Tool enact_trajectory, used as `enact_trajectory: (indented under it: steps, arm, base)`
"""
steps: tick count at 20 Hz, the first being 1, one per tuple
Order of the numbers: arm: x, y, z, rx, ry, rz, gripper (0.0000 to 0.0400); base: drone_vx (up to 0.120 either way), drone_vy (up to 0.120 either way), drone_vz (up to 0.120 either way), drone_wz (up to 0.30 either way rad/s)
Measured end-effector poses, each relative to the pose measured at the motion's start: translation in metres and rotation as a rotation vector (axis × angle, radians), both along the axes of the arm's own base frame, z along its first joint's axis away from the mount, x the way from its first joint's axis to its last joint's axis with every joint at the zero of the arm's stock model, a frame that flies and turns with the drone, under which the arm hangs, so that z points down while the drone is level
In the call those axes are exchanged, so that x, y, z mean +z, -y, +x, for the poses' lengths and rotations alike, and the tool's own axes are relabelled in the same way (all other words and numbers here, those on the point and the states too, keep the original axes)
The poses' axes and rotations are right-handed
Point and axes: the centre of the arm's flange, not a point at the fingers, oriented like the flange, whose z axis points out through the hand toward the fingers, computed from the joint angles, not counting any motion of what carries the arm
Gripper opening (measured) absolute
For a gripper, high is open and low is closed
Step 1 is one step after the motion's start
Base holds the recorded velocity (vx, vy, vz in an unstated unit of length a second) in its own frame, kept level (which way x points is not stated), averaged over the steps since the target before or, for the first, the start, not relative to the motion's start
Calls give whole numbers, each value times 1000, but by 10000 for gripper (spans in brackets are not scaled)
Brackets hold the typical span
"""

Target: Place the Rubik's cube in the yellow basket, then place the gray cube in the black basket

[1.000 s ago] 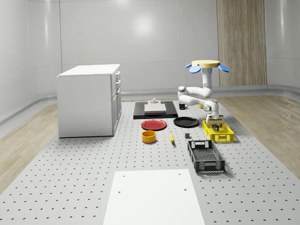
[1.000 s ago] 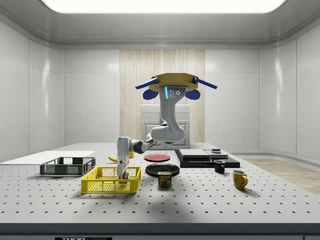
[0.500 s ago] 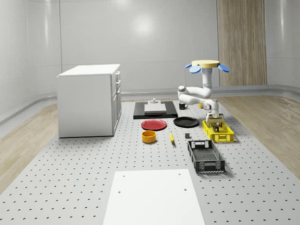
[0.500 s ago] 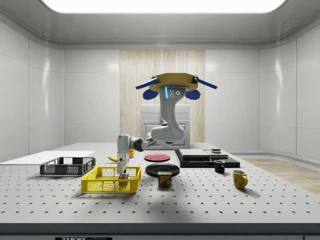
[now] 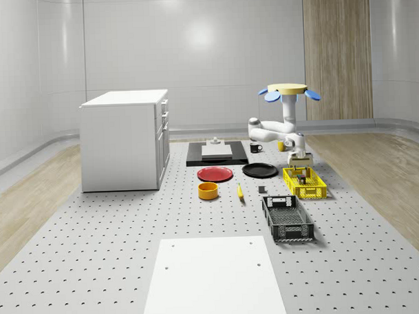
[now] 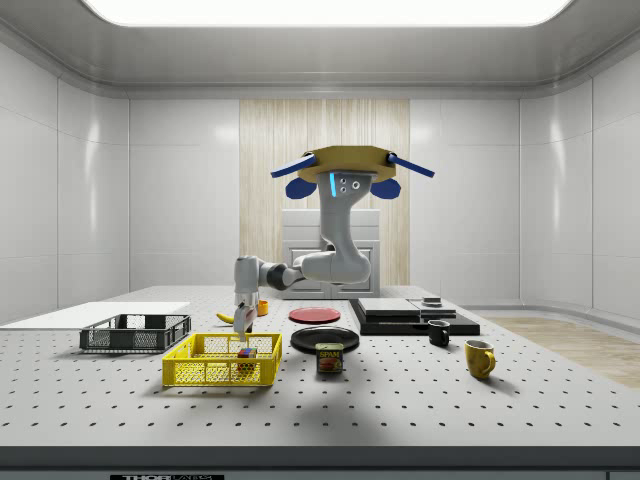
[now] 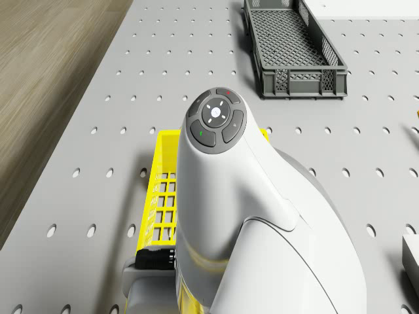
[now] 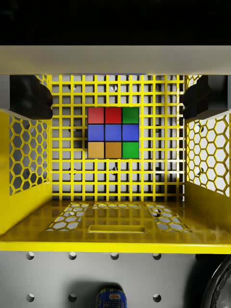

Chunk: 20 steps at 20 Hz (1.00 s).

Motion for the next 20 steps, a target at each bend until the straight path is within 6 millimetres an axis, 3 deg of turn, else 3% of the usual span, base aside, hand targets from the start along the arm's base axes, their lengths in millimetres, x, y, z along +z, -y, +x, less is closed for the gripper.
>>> enact_trajectory:
  steps: [5, 16, 20]
  arm:
    - [-9, 0, 0, 0, 0, 0, 400]
    - [-13, 0, 0, 0, 0, 0, 400]
    - [-13, 0, 0, 0, 0, 0, 400]
  base:
    - [0, -56, 104, 0]
    - [0, -120, 0, 0]
    - [120, -120, 0, 0]
